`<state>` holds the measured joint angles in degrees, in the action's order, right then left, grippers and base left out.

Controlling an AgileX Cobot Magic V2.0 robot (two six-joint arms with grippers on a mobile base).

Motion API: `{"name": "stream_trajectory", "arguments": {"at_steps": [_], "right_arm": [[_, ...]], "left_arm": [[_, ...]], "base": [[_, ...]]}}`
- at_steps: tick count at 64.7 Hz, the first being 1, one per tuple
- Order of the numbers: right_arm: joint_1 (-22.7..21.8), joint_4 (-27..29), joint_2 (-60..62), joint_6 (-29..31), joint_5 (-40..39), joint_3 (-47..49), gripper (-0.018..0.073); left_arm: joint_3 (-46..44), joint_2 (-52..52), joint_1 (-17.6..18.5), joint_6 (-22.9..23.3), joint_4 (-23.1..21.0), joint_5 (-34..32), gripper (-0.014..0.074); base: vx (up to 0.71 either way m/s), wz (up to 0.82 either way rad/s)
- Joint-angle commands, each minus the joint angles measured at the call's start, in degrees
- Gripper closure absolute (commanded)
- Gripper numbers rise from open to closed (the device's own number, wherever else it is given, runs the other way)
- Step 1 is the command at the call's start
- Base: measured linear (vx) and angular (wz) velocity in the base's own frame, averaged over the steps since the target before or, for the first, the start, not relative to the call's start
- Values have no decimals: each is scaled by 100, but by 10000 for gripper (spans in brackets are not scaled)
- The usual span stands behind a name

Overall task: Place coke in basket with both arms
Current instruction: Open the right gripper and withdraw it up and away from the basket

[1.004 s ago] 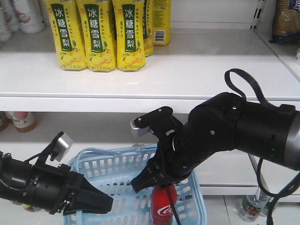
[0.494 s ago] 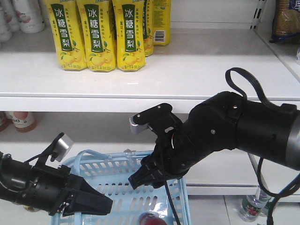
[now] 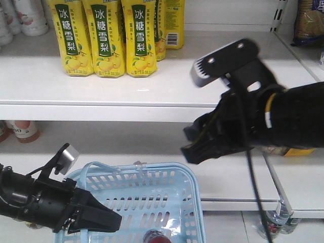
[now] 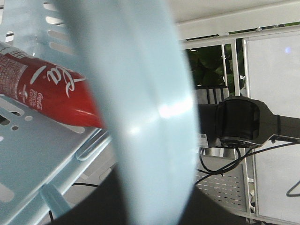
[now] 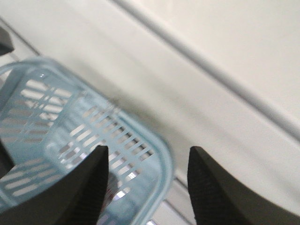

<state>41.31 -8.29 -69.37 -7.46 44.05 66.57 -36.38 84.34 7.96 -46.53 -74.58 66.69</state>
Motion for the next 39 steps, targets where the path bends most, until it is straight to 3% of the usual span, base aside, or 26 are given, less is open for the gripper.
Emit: {"name": "stream_trajectory", "arguments": {"at_steps": [1, 9, 19, 28, 39], "right_arm": [[-19, -1301, 588, -724, -412, 175, 178], [-19, -2582, 1006, -1604, -363, 175, 178], [-19, -3525, 1460, -2153, -200, 88, 178], [-19, -3993, 1959, -2481, -441, -624, 178], [-19, -4050, 2731, -3042, -603, -1681, 178]], "left_arm": [[-124, -198, 17, 42, -487, 266, 603], [-124, -198, 17, 42, -487, 266, 603], [-124, -198, 17, 42, -487, 266, 603], [-124, -198, 17, 42, -487, 266, 603], [-124, -198, 17, 42, -487, 266, 603]], "base": [[0, 0], [0, 0], [0, 0], [0, 0], [0, 0]]}}
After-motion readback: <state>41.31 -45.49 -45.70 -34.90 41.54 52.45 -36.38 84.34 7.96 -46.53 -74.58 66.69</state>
